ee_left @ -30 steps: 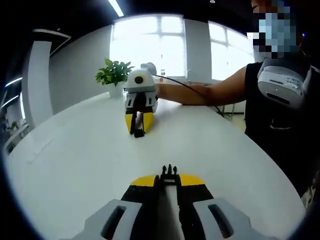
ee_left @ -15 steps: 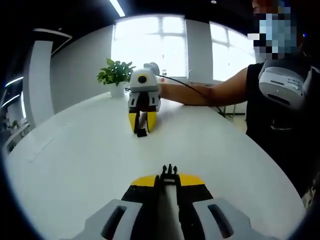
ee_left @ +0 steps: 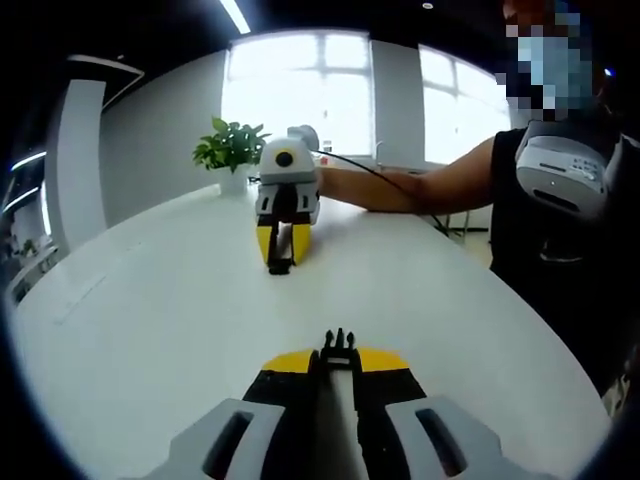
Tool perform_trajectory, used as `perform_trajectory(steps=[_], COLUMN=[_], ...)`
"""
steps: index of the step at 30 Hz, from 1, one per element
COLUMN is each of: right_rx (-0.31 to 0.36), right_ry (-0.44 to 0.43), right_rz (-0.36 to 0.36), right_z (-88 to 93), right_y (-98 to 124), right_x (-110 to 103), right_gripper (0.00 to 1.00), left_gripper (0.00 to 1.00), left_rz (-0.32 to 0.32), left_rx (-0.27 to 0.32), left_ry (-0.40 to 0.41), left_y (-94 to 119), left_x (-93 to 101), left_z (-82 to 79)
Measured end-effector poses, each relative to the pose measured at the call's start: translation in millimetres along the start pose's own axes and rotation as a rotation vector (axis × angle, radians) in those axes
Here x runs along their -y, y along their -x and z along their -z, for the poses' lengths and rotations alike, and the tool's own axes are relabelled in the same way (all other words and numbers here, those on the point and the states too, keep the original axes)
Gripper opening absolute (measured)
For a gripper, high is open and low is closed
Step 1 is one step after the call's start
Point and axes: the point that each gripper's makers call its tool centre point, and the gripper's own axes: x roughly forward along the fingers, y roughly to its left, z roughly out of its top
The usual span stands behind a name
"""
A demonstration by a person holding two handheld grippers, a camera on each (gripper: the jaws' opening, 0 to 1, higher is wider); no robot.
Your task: Snap the two parts of the plastic buckle together until the buckle closes and remains connected.
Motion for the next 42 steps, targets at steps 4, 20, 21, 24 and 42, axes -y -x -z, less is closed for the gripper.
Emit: perform_trajectory(steps=[4,20,21,24,42], right_rx=[0.001,-0.014,-0.013,-0.008,-0.006], right_ry=[-0.001,-0.028,-0.028,-0.027,-0.03], right_rz=[-0.005,0.048,0.047,0.043,0.034], right_z=[0.1,2.3,2.3,2.1,1.1], right_y=[-0.1,1.0,0.8,0.6,-0.3], right_x=[-1.1,6.7,6.4,5.7,5.2], right_gripper=[0.12,0.11,0.11,0.12,0.12], left_gripper=[0.13,0.13,0.13,0.18,0.12], left_rz=[-0.001,-0.008,-0.007,-0.017,0.009], left_rx=[-0.001,0.01,0.013,0.017,0.04], left_ry=[-0.004,-0.033,-0.035,-0.043,-0.019], left_y=[-0.3,-0.5,-0.5,-0.7,-8.9], left_x=[-0.4,-0.5,-0.5,-2.5,-0.2], left_z=[-0.2,-1.3,-1.3,-2.0,-1.9])
